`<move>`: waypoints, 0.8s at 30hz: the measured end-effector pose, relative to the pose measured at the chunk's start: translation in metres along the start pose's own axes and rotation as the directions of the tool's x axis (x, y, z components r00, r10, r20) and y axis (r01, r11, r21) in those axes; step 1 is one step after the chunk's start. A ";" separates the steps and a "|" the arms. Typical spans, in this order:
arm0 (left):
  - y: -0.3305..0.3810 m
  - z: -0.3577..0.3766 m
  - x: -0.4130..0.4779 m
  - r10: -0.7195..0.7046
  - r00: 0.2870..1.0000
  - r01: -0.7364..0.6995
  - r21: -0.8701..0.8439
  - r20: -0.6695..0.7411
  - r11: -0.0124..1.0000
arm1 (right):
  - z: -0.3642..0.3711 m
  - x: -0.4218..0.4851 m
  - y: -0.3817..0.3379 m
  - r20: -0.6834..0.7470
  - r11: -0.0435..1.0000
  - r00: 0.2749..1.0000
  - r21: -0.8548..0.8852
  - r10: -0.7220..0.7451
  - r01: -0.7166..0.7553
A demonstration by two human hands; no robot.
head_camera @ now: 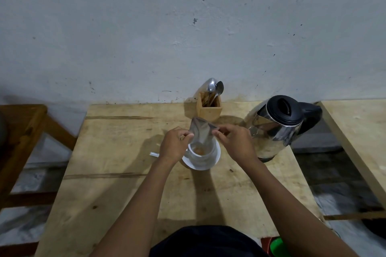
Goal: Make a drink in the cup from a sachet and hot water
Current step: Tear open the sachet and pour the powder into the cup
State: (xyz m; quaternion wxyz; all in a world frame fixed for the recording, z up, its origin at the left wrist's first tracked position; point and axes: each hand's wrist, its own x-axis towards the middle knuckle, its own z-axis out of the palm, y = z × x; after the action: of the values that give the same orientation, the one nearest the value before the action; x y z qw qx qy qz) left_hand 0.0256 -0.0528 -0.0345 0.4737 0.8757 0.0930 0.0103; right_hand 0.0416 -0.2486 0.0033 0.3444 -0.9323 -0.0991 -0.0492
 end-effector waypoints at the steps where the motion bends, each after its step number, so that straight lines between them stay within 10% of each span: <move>1: 0.001 0.000 0.000 -0.003 1.000 0.003 -0.006 0.001 1.000 | 0.000 0.000 0.000 -0.008 1.000 1.000 -0.002 -0.004 0.004; 24: 0.009 0.005 -0.002 0.016 1.000 -0.016 0.027 -0.008 1.000 | 0.003 -0.006 0.005 0.066 0.914 0.952 0.269 0.299 -0.305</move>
State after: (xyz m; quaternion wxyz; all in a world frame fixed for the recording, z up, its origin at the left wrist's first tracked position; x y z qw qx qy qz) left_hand 0.0252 -0.0621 -0.0294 0.4613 0.8827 0.0881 0.0165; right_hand 0.0374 -0.2513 -0.0031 0.4733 -0.8797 0.0361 0.0296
